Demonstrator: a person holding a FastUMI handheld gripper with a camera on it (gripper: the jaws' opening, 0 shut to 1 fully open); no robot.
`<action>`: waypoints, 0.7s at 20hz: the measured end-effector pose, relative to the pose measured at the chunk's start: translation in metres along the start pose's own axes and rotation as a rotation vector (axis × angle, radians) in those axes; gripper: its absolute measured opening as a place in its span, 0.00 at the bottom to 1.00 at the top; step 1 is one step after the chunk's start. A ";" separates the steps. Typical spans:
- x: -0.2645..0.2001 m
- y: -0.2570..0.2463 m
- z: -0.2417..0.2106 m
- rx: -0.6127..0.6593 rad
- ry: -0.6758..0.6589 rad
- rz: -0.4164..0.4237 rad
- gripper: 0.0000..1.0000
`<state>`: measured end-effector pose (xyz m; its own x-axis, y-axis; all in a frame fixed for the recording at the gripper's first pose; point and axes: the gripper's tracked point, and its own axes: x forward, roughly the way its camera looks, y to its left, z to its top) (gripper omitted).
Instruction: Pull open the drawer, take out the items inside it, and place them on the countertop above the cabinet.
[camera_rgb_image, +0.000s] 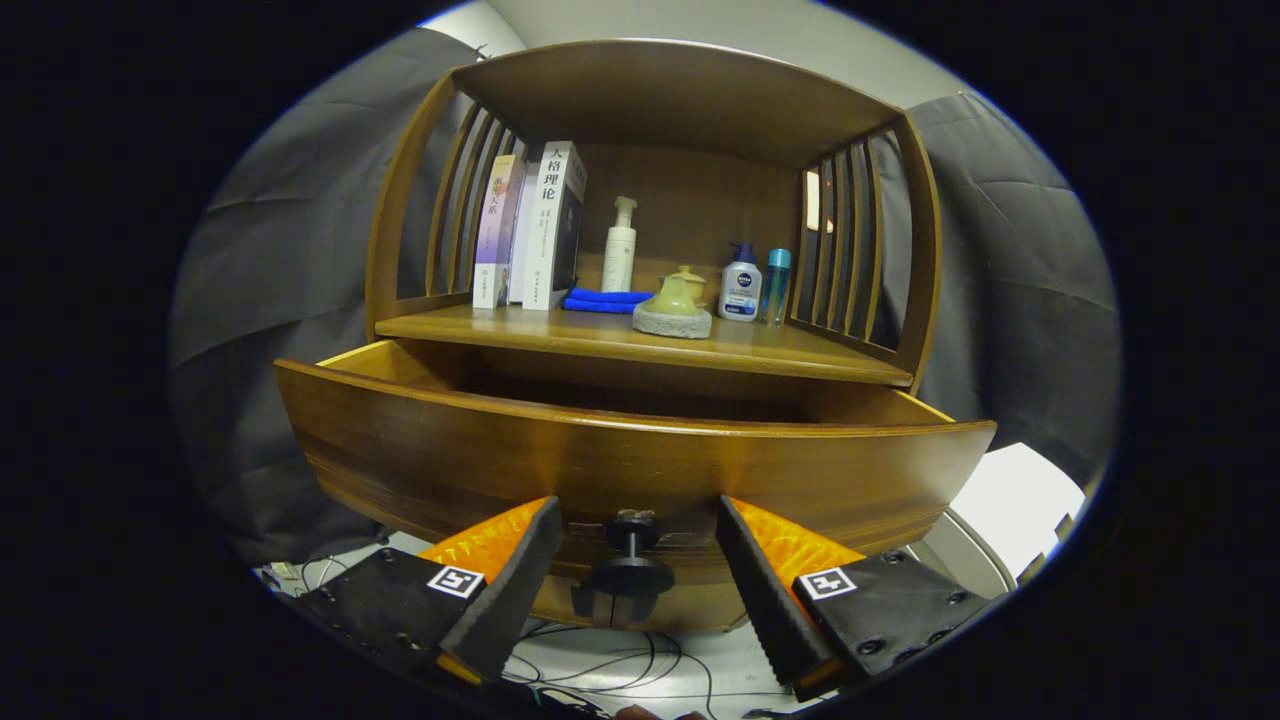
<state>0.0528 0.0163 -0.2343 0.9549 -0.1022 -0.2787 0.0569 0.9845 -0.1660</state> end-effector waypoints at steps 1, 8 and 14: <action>0.008 0.000 0.004 0.003 0.002 -0.003 0.98; 0.044 0.010 0.019 0.017 0.004 -0.021 0.99; 0.065 0.022 0.039 -0.011 -0.062 -0.029 0.98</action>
<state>0.1276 0.0365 -0.2194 0.9691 -0.1213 -0.2149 0.0818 0.9795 -0.1838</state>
